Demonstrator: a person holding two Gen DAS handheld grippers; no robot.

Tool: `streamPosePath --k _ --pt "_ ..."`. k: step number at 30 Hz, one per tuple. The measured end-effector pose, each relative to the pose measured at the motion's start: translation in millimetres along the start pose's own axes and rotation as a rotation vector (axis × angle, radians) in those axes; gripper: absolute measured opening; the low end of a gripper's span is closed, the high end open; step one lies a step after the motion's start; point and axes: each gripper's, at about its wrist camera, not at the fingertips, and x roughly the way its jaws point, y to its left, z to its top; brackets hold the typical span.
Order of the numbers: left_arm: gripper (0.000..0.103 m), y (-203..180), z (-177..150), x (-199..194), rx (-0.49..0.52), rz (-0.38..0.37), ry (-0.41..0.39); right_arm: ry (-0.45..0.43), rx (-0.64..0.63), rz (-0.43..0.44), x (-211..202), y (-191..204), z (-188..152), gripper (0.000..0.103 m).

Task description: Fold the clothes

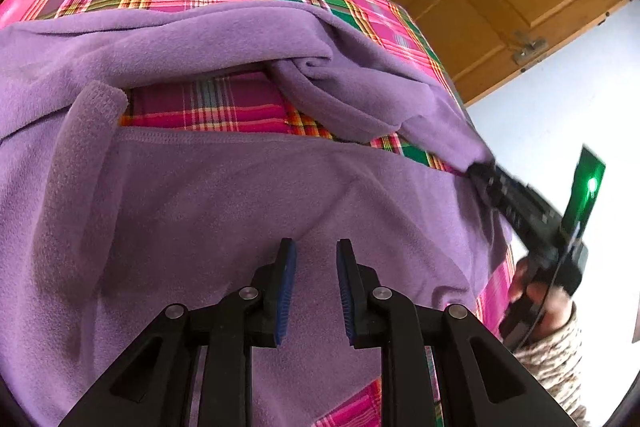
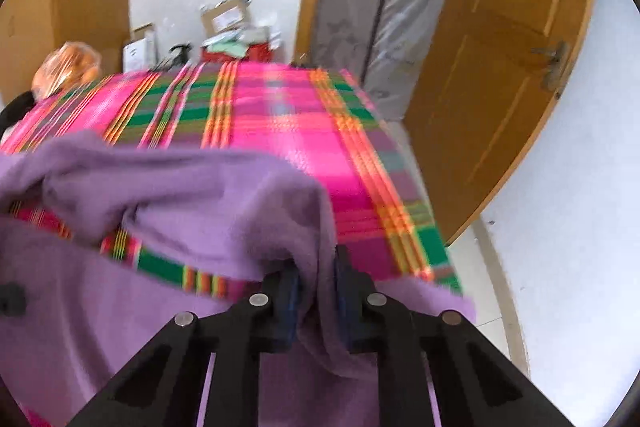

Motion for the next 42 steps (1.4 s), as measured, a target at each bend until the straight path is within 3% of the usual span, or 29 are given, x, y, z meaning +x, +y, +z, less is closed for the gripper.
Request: streamPosePath --k 2,8,15,19,26,31,35,42 --pt "0.022 -0.3 -1.2 0.6 0.003 0.0 -0.003 -0.016 0.028 -0.024 2.0 -5.5 9.0 0.016" --pt "0.022 0.4 -3.5 -2.2 0.009 0.006 -0.012 0.129 0.027 -0.076 34.4 -5.3 19.8 0.023" --pt "0.022 -4.9 -13.1 -13.2 0.033 -0.006 -0.015 0.127 0.071 -0.032 1.4 -11.1 15.4 0.039" --pt "0.022 4.3 -23.7 -37.8 0.023 0.0 -0.062 0.148 0.067 0.003 -24.4 -7.2 2.9 0.04" --pt "0.023 46.6 -64.6 -98.6 -0.029 0.059 -0.153 0.093 -0.017 0.159 -74.2 46.3 -22.8 0.041" --pt "0.027 99.8 -100.6 -145.1 -0.125 0.166 -0.228 0.05 -0.081 0.322 -99.4 97.1 -38.8 0.041" --pt "0.027 135.8 -120.5 -170.4 -0.213 0.206 -0.276 0.048 -0.123 0.441 -103.5 140.9 -42.6 0.041" --pt "0.028 168.5 -132.2 -189.0 -0.288 0.243 -0.311 0.094 -0.102 0.579 -76.9 189.9 -15.8 0.049"
